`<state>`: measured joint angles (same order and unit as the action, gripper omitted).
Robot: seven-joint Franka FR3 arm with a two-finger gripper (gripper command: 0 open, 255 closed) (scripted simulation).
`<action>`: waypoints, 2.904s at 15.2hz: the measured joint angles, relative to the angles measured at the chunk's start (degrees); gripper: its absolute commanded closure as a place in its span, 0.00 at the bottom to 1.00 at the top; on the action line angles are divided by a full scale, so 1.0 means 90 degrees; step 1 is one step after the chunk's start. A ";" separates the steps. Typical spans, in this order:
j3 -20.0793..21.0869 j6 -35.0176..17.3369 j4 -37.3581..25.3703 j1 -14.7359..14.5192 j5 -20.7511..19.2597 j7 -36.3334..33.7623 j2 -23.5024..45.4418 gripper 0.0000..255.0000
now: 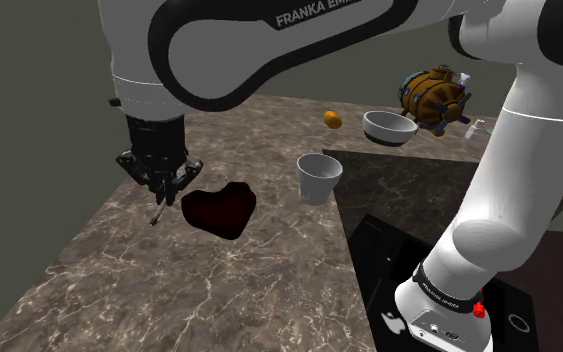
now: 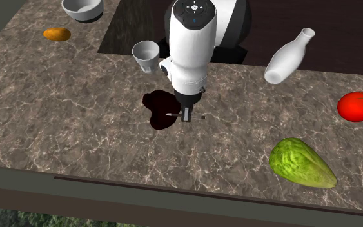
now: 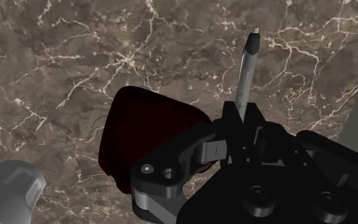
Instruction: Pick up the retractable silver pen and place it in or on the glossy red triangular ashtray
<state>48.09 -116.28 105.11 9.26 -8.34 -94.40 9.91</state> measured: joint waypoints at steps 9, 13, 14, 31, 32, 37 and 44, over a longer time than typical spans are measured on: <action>-0.0583 -0.0268 0.1515 0.0960 0.1568 0.2117 -0.1782 1.00; -0.0681 -0.0501 0.1811 0.1010 0.1651 0.2334 -0.1854 1.00; -0.0676 -0.0569 0.1862 0.1011 0.1639 0.2332 -0.1832 1.00; -0.0544 -0.1597 0.2449 0.1008 0.1217 0.2026 -0.1265 1.00; -0.0544 -0.1598 0.2449 0.1008 0.1217 0.2026 -0.1264 0.00; -0.0544 -0.1599 0.2449 0.1008 0.1217 0.2026 -0.1264 0.00; -0.0649 -0.0852 0.2095 0.1023 0.1613 0.2328 -0.1778 0.00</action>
<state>42.24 -123.95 123.97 18.46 6.17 -73.45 -6.09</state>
